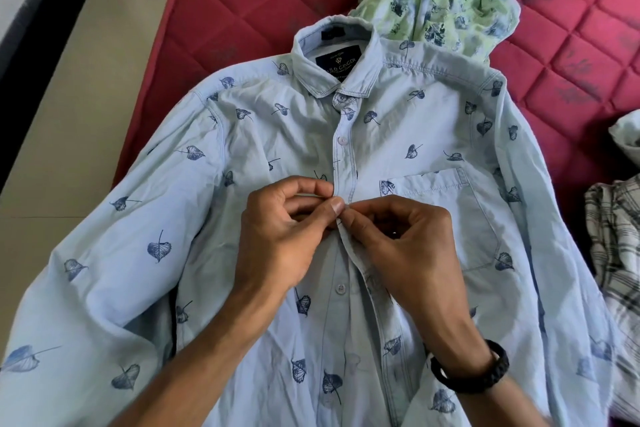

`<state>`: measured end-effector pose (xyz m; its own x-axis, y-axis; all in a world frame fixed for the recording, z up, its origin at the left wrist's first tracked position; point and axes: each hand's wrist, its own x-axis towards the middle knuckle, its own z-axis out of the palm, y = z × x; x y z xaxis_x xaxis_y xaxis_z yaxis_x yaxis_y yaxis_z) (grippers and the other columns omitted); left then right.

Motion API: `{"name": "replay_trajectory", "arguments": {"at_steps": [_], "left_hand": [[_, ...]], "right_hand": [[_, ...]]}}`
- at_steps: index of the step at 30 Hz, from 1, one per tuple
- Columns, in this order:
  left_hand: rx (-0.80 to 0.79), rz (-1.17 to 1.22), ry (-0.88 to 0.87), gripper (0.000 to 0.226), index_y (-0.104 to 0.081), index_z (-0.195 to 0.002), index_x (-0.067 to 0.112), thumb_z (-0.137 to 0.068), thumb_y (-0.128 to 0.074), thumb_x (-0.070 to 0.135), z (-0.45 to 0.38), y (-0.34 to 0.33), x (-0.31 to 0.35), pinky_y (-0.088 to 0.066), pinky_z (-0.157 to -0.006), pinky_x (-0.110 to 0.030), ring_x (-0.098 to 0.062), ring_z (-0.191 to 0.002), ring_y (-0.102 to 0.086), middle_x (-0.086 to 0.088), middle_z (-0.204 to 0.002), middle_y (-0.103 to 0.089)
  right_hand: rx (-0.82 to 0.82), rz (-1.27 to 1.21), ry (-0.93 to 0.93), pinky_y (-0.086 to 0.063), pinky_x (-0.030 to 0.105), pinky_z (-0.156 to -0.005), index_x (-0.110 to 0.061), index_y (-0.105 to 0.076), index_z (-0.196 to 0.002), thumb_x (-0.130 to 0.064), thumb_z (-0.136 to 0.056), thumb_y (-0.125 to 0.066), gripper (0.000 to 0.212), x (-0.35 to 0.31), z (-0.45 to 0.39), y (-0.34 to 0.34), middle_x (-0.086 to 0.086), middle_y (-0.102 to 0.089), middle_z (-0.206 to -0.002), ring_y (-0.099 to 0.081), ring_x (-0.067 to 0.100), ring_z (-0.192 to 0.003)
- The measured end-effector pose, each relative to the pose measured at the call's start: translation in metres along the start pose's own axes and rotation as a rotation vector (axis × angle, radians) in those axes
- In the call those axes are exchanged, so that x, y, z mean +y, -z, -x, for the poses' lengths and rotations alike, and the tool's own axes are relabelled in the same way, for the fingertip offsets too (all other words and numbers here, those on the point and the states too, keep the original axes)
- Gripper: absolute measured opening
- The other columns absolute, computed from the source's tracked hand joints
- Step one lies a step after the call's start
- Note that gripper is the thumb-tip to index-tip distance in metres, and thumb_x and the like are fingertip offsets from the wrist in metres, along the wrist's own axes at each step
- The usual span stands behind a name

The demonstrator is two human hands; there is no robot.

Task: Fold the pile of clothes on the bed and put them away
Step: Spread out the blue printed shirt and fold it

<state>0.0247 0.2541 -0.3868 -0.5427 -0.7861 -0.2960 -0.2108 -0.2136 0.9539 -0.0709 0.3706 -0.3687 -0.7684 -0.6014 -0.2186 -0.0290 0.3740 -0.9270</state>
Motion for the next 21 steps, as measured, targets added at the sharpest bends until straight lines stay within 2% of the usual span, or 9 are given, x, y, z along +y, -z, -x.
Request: {"name": "replay_trajectory", "arguments": {"at_steps": [2, 6, 9, 14, 18, 21], "left_hand": [[-0.009, 0.001, -0.036, 0.018, -0.07, -0.093, 0.021, -0.086, -0.083, 0.011, 0.001, -0.001, 0.001, -0.06, -0.075, -0.039, -0.019, -0.068, -0.073, -0.004, -0.078, -0.079], [-0.04, 0.011, -0.063, 0.022, -0.065, -0.095, 0.022, -0.087, -0.082, 0.012, 0.0, 0.0, 0.001, -0.058, -0.078, -0.046, -0.02, -0.072, -0.071, -0.003, -0.082, -0.08], [-0.081, 0.048, -0.054, 0.022, -0.064, -0.093, 0.024, -0.088, -0.08, 0.01, -0.002, 0.002, 0.0, -0.052, -0.075, -0.041, -0.022, -0.071, -0.067, -0.005, -0.084, -0.079], [-0.144, -0.01, -0.114, 0.02, -0.063, -0.095, 0.026, -0.089, -0.077, 0.013, -0.004, 0.005, -0.003, -0.05, -0.072, -0.037, -0.02, -0.069, -0.063, -0.004, -0.084, -0.079], [-0.094, -0.176, -0.208, 0.021, -0.06, -0.099, 0.023, -0.091, -0.076, 0.012, -0.005, 0.002, -0.001, -0.044, -0.061, -0.023, -0.007, -0.056, -0.055, 0.002, -0.079, -0.077], [-0.007, -0.336, -0.282, 0.023, -0.06, -0.103, 0.021, -0.089, -0.079, 0.017, 0.002, 0.001, 0.005, -0.049, -0.059, -0.021, -0.005, -0.06, -0.064, 0.008, -0.081, -0.075]], "right_hand": [[0.009, 0.018, 0.029, -0.06, 0.033, -0.064, -0.026, -0.081, -0.086, -0.029, -0.09, -0.081, 0.005, 0.0, 0.001, 0.001, -0.006, -0.076, -0.071, -0.072, 0.01, -0.066], [0.048, 0.114, 0.132, -0.061, 0.042, -0.071, -0.029, -0.081, -0.094, -0.026, -0.096, -0.074, 0.008, 0.001, 0.004, -0.001, -0.01, -0.076, -0.079, -0.073, 0.009, -0.075], [0.041, 0.314, 0.331, -0.058, 0.038, -0.073, -0.025, -0.079, -0.104, -0.02, -0.098, -0.07, 0.013, 0.002, 0.004, -0.004, -0.012, -0.071, -0.088, -0.07, 0.008, -0.082], [-0.004, 0.37, 0.388, -0.053, 0.033, -0.069, -0.021, -0.08, -0.103, -0.024, -0.1, -0.069, 0.011, 0.003, -0.002, 0.002, -0.011, -0.067, -0.083, -0.065, 0.009, -0.076], [-0.042, 0.356, 0.294, -0.053, 0.038, -0.068, -0.021, -0.078, -0.095, -0.022, -0.101, -0.064, 0.015, 0.005, -0.01, 0.003, -0.007, -0.071, -0.077, -0.065, 0.011, -0.071], [-0.076, 0.249, 0.168, -0.06, 0.046, -0.071, -0.021, -0.077, -0.09, -0.032, -0.102, -0.065, 0.02, -0.003, -0.013, 0.008, -0.005, -0.073, -0.072, -0.069, 0.009, -0.065]]}}
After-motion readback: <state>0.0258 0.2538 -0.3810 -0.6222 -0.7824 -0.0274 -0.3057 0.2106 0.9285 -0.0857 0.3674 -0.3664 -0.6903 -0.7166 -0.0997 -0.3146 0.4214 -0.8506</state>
